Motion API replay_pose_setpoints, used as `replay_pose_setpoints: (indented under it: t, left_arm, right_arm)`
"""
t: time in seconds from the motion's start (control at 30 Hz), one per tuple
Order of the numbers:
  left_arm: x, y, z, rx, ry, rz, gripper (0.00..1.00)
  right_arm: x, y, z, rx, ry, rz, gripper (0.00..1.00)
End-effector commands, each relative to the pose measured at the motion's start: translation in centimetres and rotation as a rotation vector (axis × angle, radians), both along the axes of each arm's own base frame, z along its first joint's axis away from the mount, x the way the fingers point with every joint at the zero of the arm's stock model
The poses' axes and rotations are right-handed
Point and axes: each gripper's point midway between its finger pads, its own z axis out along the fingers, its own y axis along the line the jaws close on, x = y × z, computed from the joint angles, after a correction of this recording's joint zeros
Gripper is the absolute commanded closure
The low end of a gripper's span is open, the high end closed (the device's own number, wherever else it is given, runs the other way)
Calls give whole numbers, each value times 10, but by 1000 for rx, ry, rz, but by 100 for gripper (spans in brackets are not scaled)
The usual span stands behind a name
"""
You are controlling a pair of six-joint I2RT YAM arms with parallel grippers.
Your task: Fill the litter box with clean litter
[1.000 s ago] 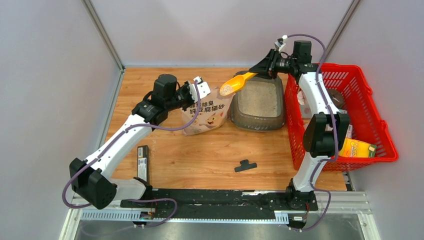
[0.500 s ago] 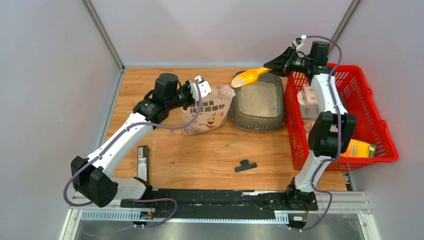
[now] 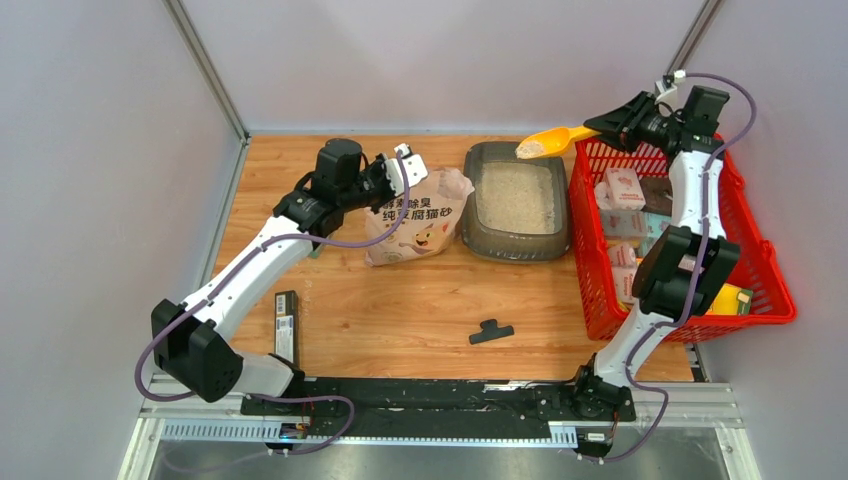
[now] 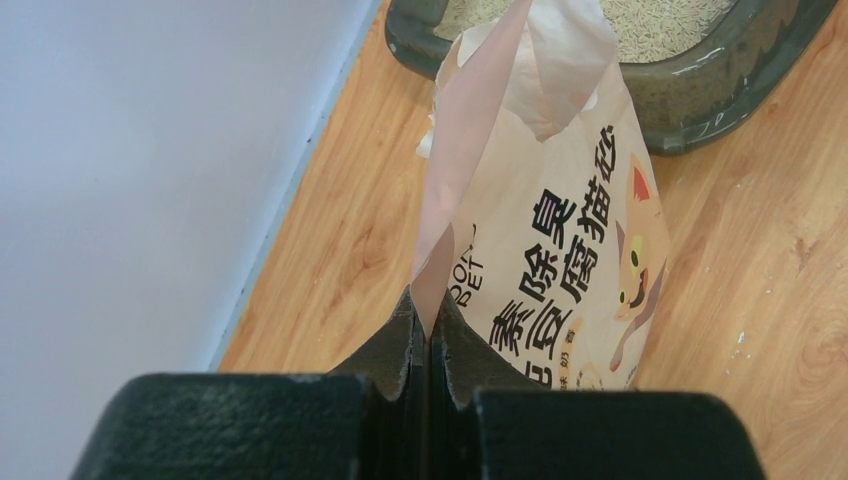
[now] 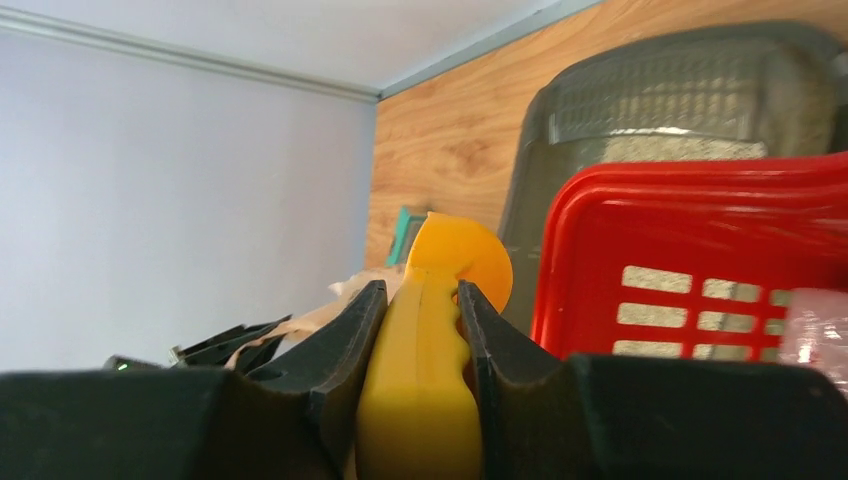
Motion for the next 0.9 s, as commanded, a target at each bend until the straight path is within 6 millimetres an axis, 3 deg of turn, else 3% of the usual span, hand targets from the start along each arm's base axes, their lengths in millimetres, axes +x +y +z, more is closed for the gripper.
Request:
replay_pose_setpoints:
  t: [0.0, 0.1, 0.23, 0.37, 0.47, 0.57, 0.67, 0.77, 0.83, 0.87]
  left_arm:
    - [5, -16, 123, -212, -334, -57, 100]
    - [2, -14, 123, -213, -346, -56, 100]
    - [-4, -10, 124, -215, -359, -57, 100]
    - [-9, -7, 123, -221, -360, -58, 100]
    - [-13, -6, 121, -226, -356, -64, 100]
    - [-19, -4, 121, -230, -360, -67, 100]
    - [-24, 1, 118, -230, -366, -60, 100]
    - [-31, 4, 114, -234, -370, -61, 100]
    - [-36, 6, 113, -240, -373, -65, 100]
    - [-37, 7, 107, -235, -363, -63, 100]
  right_arm:
    - [6, -12, 25, -217, -128, -71, 100]
    - [10, -19, 18, -288, -100, -122, 100]
    - [16, -17, 24, -451, -159, -146, 100]
    - [26, 0, 28, -582, -202, -157, 100]
    - [35, 25, 36, -711, -271, -141, 100]
    - [36, 29, 46, -847, -316, -170, 100]
    - [29, 32, 48, -868, -323, -164, 100]
    - [8, 37, 58, -867, -346, -131, 100]
    - [-17, 48, 62, -843, -374, -80, 100]
    - [-33, 63, 67, -789, -408, -10, 100]
